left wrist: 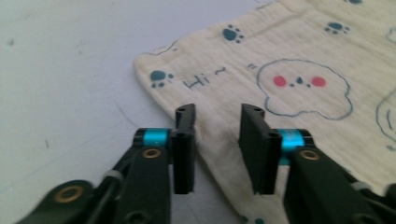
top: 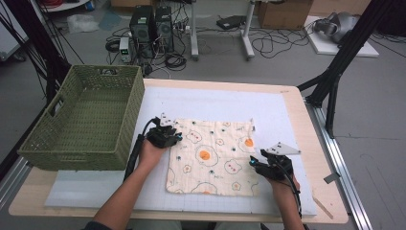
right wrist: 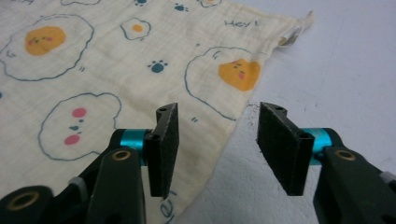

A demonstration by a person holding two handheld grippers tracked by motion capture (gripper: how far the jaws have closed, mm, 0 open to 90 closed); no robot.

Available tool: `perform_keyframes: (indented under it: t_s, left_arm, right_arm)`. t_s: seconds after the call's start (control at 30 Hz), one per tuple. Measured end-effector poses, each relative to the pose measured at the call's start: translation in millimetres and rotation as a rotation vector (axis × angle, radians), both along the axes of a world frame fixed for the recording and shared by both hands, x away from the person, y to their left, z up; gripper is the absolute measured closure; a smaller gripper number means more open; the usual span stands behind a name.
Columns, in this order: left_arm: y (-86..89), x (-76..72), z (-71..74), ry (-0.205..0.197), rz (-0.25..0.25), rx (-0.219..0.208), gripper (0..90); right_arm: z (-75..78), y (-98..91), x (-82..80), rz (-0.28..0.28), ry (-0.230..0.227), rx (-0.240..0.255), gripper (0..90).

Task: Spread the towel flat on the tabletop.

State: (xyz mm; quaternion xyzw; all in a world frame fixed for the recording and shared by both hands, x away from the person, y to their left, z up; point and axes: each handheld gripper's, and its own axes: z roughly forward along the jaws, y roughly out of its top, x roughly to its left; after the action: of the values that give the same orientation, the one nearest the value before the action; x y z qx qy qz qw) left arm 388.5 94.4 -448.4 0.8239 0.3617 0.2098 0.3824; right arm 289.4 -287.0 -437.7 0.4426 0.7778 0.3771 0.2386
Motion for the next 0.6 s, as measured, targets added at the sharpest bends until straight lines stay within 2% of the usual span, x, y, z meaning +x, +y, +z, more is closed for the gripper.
perform_keyframes:
  t_s: [0.03, 0.1, 0.13, 0.2, 0.33, 0.37, 0.43, 0.5, 0.53, 0.6]
  left_arm:
    - [-1.4, -0.6, 0.1, -0.010, 0.003, 0.013, 85.1]
    - [0.5, -0.3, 1.0, -0.023, 0.052, 0.030, 86.0]
    - [5.7, 1.2, 1.4, -0.019, 0.084, 0.020, 86.1]
    - [18.2, 4.5, 1.7, -0.001, 0.141, -0.034, 86.1]
    - [32.1, 3.5, 2.1, 0.014, 0.158, -0.066, 85.1]
    - [33.7, 2.9, 1.4, 0.014, 0.165, -0.078, 82.8]
    - [35.8, 2.2, -1.1, 0.030, 0.176, -0.106, 72.5]
    - [37.1, 1.2, -1.6, 0.032, 0.189, -0.119, 56.9]
    - [37.8, 0.6, -1.3, 0.033, 0.194, -0.148, 52.2]
    - [39.0, 0.4, -1.1, 0.042, 0.184, -0.156, 48.9]
  right_arm:
    - [0.0, 0.5, 0.4, -0.010, 0.002, 0.001, 46.2]
    - [0.0, 0.6, 1.6, -0.011, -0.001, 0.005, 45.2]
    - [-0.1, 0.7, 2.7, -0.010, -0.005, 0.002, 44.5]
    - [-0.3, 1.7, 5.8, -0.018, -0.005, 0.002, 42.8]
    - [-0.1, 5.5, 20.7, -0.051, -0.010, 0.008, 37.7]
    - [-0.1, 7.0, 25.9, -0.063, -0.007, 0.029, 37.2]
    - [-1.0, 11.9, 38.9, -0.066, 0.003, 0.045, 37.0]
    - [-2.3, 21.0, 50.8, -0.061, 0.024, 0.053, 37.9]
    - [-3.2, 25.6, 56.1, -0.057, 0.026, 0.044, 39.2]
    - [-6.0, 33.3, 65.6, -0.056, 0.054, 0.015, 46.3]
